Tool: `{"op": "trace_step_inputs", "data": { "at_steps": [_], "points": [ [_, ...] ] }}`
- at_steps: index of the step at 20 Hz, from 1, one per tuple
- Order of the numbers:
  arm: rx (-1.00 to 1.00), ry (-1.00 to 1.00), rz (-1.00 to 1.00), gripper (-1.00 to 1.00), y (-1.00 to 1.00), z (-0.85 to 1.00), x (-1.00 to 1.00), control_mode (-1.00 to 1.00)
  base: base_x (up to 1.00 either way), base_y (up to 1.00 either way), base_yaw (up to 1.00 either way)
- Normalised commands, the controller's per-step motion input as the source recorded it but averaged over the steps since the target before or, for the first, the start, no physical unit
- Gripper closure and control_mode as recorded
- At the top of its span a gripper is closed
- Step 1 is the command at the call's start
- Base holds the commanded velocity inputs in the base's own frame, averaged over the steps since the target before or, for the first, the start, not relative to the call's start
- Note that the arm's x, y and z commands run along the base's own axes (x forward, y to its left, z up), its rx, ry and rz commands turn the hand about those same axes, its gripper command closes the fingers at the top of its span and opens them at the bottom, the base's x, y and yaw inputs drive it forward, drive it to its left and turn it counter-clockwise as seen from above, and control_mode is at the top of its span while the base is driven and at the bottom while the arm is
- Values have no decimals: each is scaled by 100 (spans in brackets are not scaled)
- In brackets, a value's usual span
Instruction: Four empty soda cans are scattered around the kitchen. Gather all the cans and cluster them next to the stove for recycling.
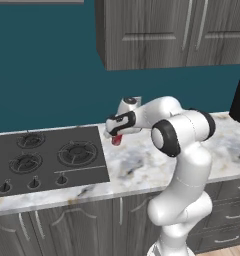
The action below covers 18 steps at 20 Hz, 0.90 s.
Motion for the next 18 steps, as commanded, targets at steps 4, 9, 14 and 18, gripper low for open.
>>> {"op": "trace_step_inputs", "data": {
  "at_steps": [4, 9, 14, 18],
  "points": [
    [0, 0, 2, 100, 10, -26, 17, -100, 0, 0, 0],
    [0, 0, 2, 100, 10, -27, 11, -100, 0, 0, 0],
    [0, 0, 2, 100, 11, -28, 2, -100, 0, 0, 0],
    [0, 0, 2, 100, 7, -28, 0, -100, 0, 0, 0]
  ]
}}
